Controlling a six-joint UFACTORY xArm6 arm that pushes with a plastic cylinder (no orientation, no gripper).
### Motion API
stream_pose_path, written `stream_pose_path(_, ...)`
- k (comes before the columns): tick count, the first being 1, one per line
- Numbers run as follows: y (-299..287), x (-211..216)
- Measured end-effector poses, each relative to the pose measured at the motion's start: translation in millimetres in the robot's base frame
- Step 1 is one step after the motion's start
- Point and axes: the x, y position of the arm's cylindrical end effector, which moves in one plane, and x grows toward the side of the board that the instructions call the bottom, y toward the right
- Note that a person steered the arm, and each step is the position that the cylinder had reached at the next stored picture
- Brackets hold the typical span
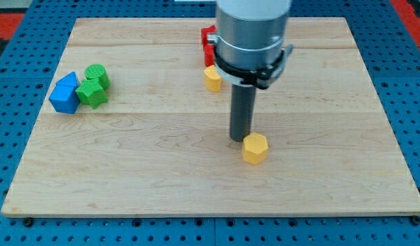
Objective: Push the yellow hexagon towards right side bottom
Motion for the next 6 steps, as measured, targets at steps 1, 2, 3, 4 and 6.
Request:
stream_pose_path(1, 20.8, 39.7)
stream_pose_path(2, -1.9, 46.1)
stream_pose_path(3, 19.9, 57.5)
stream_pose_path(4, 83.0, 59.5)
stream_pose_path(6, 41.0, 18.0)
